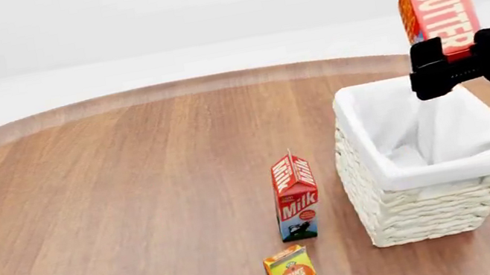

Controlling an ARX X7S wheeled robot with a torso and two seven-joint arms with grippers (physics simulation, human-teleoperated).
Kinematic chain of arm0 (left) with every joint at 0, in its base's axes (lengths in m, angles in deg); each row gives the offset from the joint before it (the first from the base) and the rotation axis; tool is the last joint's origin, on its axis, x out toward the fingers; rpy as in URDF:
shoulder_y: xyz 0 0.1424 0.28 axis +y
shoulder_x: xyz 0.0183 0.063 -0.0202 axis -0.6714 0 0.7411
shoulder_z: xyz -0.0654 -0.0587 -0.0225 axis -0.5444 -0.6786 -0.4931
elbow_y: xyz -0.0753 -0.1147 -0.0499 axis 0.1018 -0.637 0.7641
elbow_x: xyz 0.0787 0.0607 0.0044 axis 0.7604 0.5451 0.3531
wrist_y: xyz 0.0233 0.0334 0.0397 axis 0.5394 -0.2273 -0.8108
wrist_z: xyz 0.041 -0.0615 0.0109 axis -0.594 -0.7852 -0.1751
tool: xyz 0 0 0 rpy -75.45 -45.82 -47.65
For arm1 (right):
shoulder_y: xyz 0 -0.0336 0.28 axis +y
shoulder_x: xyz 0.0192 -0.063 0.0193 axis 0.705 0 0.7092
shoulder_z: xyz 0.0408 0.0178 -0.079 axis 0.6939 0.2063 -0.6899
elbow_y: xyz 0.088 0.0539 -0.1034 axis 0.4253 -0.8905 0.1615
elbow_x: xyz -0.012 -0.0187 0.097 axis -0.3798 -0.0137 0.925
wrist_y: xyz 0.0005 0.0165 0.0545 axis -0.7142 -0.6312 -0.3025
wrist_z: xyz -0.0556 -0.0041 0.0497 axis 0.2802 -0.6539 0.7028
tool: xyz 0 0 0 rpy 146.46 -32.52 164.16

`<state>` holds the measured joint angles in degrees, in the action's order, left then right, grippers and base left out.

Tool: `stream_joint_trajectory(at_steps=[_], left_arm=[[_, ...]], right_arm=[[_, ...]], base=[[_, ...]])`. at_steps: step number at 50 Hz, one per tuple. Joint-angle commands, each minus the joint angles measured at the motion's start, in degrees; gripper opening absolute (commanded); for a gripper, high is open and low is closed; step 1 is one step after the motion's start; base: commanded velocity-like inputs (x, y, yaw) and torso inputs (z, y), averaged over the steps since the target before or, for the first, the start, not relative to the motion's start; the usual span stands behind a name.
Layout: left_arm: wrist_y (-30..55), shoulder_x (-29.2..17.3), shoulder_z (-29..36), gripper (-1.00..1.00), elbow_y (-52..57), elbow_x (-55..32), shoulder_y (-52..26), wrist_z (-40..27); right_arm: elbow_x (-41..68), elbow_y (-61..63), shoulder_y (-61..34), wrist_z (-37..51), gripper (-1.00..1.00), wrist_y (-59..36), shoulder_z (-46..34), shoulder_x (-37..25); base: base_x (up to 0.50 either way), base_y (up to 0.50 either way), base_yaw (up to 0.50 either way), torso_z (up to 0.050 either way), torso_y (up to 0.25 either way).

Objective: Pick up the cream cheese box and the butter, and put them in the basket.

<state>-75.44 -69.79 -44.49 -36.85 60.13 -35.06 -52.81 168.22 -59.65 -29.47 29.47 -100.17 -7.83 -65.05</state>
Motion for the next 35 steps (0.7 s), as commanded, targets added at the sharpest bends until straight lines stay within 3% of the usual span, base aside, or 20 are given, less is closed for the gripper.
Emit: stream_joint_trajectory(at_steps=[1, 18, 35], left_arm=[[-0.91, 1.17, -1.09, 1.00, -0.40, 0.97, 0.02, 1.41], [-0.89, 1.12, -0.95, 1.00, -0.52, 0.89, -0.03, 1.47], [-1.00, 1.12, -0.99, 1.00, -0.64, 0.93, -0.02, 1.40]], right_arm=[[-6.42, -4.53, 0.05, -3.69, -1.00, 1.28, 1.33, 2.94], [-11.48, -12.81, -0.03, -8.23, -1.00, 3.74, -1.45, 6.49], [-12.66, -12.62, 5.17, -8.95, -1.00, 5.74, -2.78, 5.95]], base=[[0.00, 0.00, 0.00, 0.000, 0.000], [0.00, 0.00, 0.00, 0.001, 0.001], [0.00, 0.00, 0.00, 0.000, 0.002]])
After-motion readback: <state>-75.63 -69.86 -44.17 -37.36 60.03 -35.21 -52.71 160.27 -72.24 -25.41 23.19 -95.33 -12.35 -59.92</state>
